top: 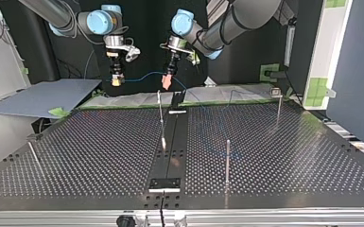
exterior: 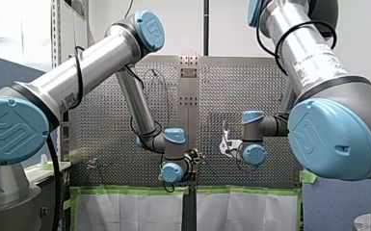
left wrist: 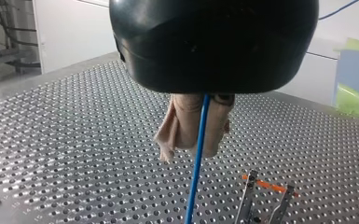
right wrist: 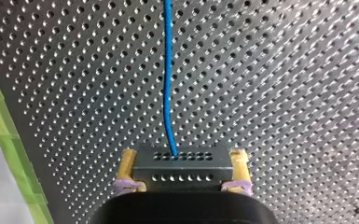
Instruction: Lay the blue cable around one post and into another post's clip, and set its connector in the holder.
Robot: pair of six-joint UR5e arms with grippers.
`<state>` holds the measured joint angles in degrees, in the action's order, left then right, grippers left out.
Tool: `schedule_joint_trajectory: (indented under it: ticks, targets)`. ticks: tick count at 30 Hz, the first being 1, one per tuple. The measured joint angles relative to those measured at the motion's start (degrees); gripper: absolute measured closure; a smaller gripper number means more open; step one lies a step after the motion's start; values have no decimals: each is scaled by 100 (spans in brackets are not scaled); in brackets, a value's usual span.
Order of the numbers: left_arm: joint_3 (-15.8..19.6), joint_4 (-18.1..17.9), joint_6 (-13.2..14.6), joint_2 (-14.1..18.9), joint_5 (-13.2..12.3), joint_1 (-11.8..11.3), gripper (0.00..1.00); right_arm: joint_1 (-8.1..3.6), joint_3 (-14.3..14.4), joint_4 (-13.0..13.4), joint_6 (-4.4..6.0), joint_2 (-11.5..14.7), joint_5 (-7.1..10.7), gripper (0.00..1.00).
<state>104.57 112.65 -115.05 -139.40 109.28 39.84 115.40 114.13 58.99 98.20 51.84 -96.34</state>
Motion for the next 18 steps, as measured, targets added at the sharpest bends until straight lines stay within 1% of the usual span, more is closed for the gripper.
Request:
schedule_joint_trajectory:
  ticks: [4,8,11,18]
  targets:
    - [0,3,29,-1,-25,-34,92,-75,-85,99,13,-183,8,98]
    - [-24,12,10,-36,-79,-84,92,-132,-195,121,16,-355,35,98]
    - [-115,97,-5,-139,-124,-109,92,-159,-296,113,18,-505,86,98]
    - [-444,409,122,-473,-133,-193,92,-210,-465,122,-5,-820,156,98]
